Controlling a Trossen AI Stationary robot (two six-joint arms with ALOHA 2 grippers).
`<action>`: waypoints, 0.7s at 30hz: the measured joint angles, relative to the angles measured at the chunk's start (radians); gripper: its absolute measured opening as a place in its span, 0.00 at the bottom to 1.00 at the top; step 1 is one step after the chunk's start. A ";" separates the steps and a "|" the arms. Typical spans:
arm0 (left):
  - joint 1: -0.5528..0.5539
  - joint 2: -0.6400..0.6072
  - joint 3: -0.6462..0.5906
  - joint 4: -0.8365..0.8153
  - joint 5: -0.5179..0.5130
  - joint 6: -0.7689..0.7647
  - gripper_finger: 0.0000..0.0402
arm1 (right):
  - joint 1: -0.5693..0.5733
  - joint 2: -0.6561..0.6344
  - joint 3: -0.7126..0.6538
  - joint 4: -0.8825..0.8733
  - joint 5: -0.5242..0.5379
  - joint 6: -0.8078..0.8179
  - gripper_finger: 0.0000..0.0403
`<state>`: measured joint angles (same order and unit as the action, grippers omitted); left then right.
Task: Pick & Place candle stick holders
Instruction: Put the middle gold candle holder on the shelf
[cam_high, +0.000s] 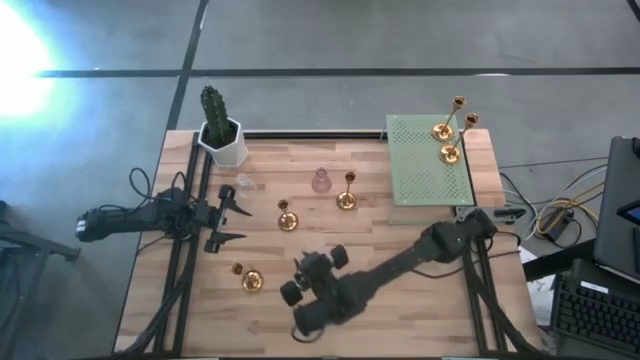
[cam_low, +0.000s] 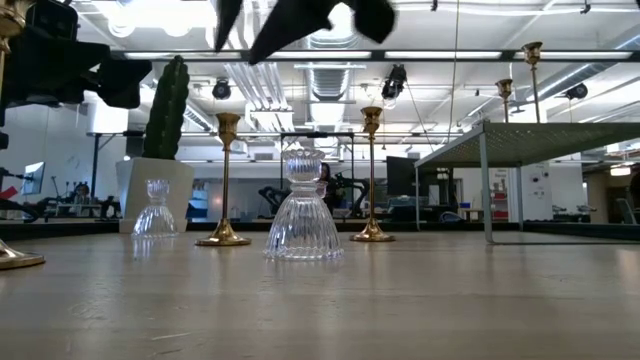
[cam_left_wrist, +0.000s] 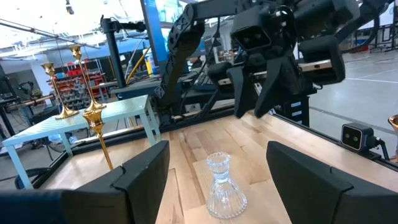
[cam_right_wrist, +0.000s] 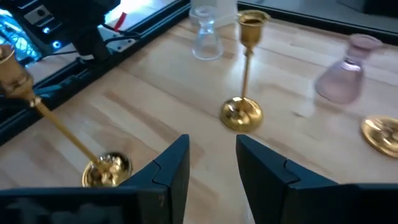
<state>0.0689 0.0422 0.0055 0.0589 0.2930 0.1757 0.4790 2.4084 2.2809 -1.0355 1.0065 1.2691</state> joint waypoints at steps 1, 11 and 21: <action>0.000 0.000 0.000 0.000 0.000 0.000 0.68 | -0.016 0.000 -0.001 0.035 -0.015 -0.042 0.33; 0.000 0.000 0.000 0.000 0.000 0.000 0.68 | -0.102 0.000 -0.020 0.163 -0.080 -0.177 0.36; 0.000 0.000 0.000 0.000 0.000 0.000 0.68 | -0.094 -0.009 -0.068 0.102 -0.008 -0.163 0.31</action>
<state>0.0686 0.0422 0.0055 0.0589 0.2930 0.1757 0.3853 2.3995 2.2132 -0.9332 0.9982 1.1057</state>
